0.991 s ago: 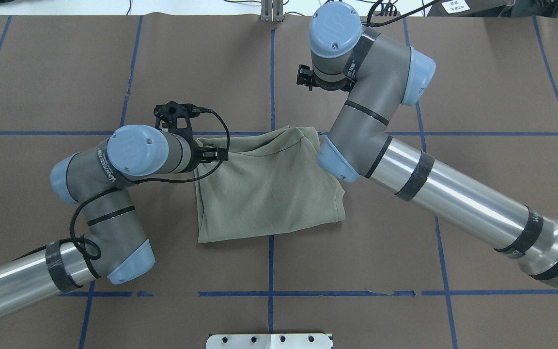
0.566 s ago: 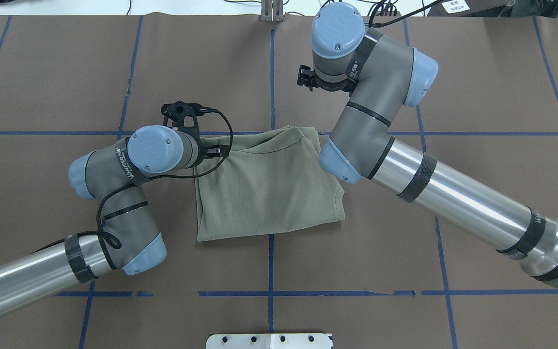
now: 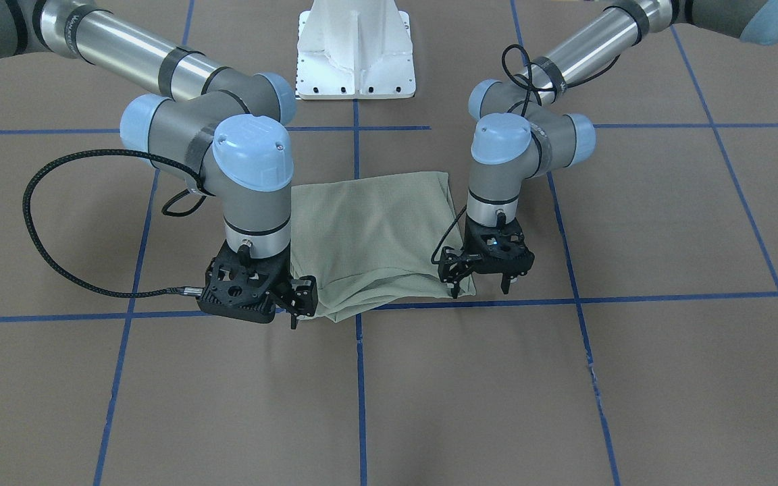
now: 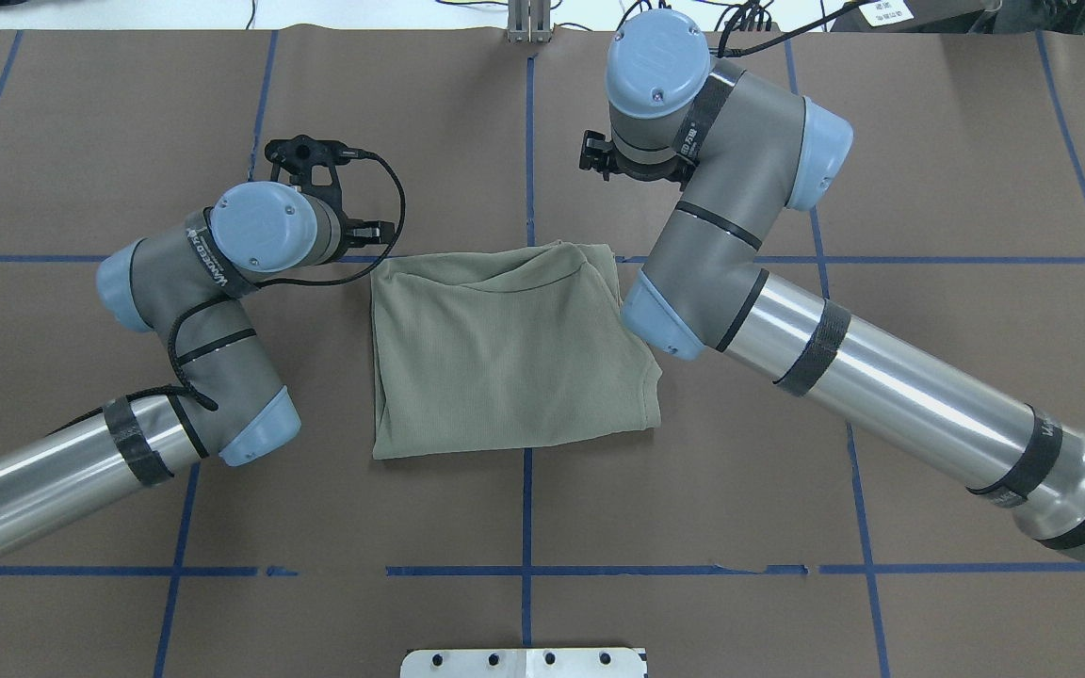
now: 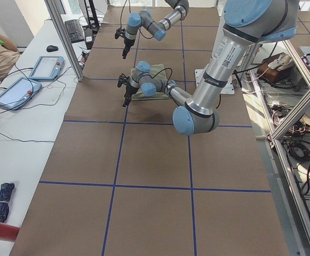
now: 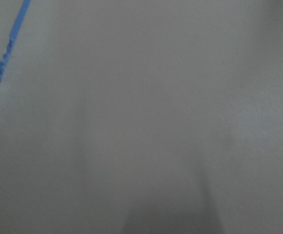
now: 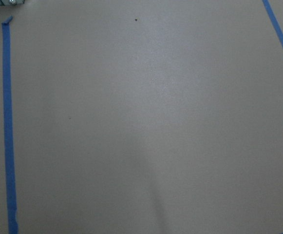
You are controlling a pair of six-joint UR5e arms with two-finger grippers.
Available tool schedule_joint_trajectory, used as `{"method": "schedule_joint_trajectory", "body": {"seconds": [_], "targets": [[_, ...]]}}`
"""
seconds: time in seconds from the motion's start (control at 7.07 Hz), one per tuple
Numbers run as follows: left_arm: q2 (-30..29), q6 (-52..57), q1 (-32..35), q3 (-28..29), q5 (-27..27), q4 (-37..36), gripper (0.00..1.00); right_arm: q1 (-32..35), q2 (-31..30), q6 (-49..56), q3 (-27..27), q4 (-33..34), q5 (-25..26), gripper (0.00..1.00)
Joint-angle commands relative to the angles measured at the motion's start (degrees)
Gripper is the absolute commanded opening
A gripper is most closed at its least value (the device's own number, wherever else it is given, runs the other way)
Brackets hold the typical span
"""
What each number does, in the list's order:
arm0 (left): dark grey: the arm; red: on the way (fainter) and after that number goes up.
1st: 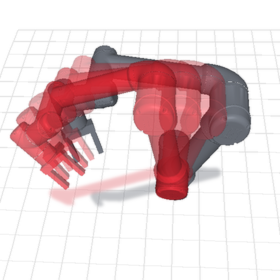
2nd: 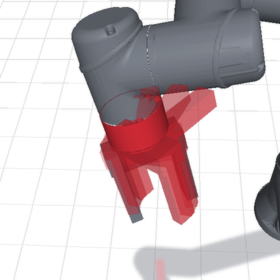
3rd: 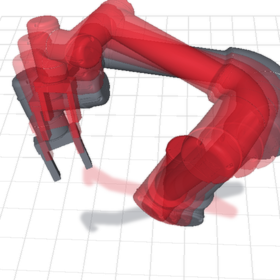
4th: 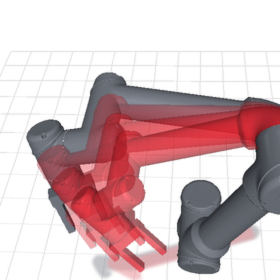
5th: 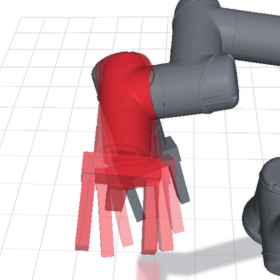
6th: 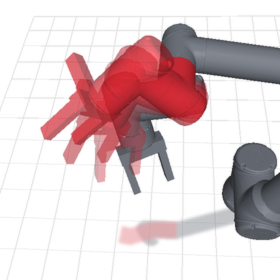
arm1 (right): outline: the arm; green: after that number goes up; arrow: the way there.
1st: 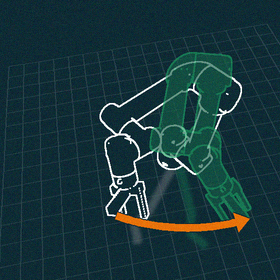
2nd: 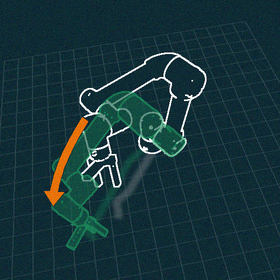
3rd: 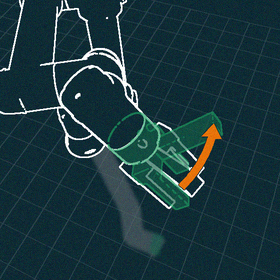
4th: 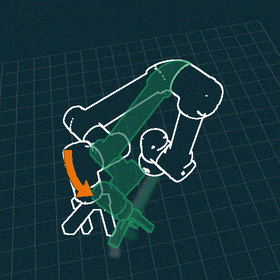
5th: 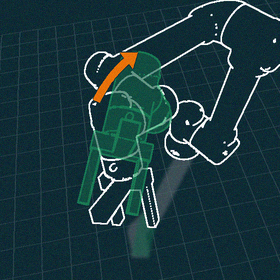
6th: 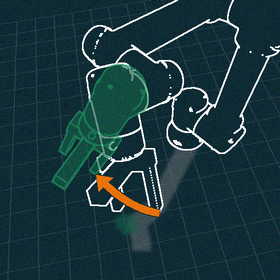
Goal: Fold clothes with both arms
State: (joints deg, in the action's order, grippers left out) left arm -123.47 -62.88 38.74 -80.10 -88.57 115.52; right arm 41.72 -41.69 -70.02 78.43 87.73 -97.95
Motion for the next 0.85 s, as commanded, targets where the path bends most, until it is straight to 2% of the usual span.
{"method": "schedule_joint_trajectory", "body": {"seconds": [0.0, 0.14, 0.28, 0.42, 0.57, 0.71], "targets": [[0.68, 8.78, 5.79, -5.02, -8.74, -0.9, 1.0, 1.33, -1.37, 5.11, 1.97, 0.16, -5.45, 1.0], [3.82, 15.26, 9.47, -12.99, -13.95, -5.17, 1.0, 5.0, -6.25, 10.9, 7.73, 0.77, -11.16, 1.0], [7.42, 24.64, 13.16, -21.85, -18.0, -12.17, 1.0, 10.34, -13.18, 21.05, 13.45, 1.74, -16.69, 1.0], [11.37, 35.87, 19.29, -28.73, -23.35, -19.64, 1.0, 17.44, -17.77, 34.98, 17.24, 6.27, -22.14, 1.0], [13.07, 47.55, 26.14, -31.5, -27.58, -25.54, 1.0, 24.82, -21.82, 49.83, 18.85, 11.1, -25.51, 1.0], [16.04, 59.42, 34.13, -31.52, -30.49, -28.3, 1.0, 31.95, -25.86, 63.12, 18.69, 13.76, -27.89, 1.0]]}}
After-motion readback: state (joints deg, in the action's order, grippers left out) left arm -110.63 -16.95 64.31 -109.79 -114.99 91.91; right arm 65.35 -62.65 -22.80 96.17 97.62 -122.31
